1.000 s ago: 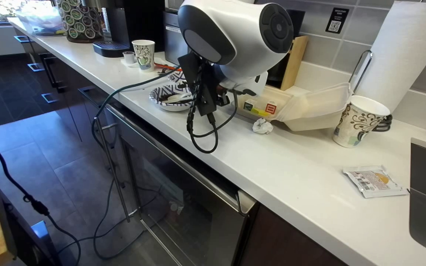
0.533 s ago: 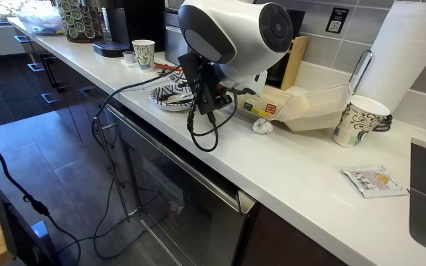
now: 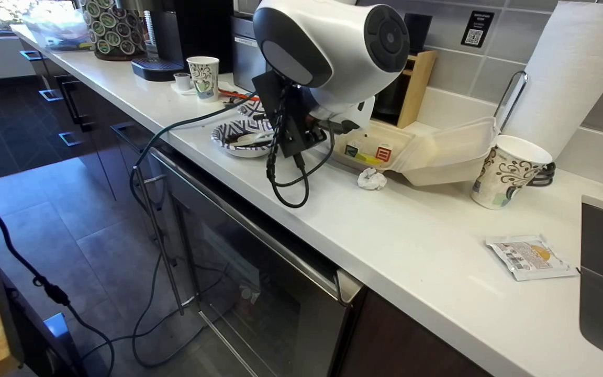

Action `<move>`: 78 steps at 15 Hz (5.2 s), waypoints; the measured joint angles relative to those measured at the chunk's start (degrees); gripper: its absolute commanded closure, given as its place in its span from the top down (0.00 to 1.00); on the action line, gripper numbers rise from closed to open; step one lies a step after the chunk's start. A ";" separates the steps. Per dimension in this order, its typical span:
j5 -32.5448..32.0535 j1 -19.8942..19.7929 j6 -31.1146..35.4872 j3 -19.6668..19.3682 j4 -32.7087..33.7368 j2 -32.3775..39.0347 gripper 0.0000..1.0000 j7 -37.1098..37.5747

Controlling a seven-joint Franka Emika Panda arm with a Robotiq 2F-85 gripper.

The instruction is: Move the contents in one bowl to the next bowl using a spoon

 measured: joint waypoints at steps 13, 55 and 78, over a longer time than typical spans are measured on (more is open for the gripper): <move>-0.14 0.54 0.00 0.85 1.01 1.14 0.42 0.00; 20.99 -2.99 12.99 -2.07 -23.47 -15.74 0.05 -13.58; 35.10 9.93 36.03 -4.04 -30.10 -16.42 0.01 -17.60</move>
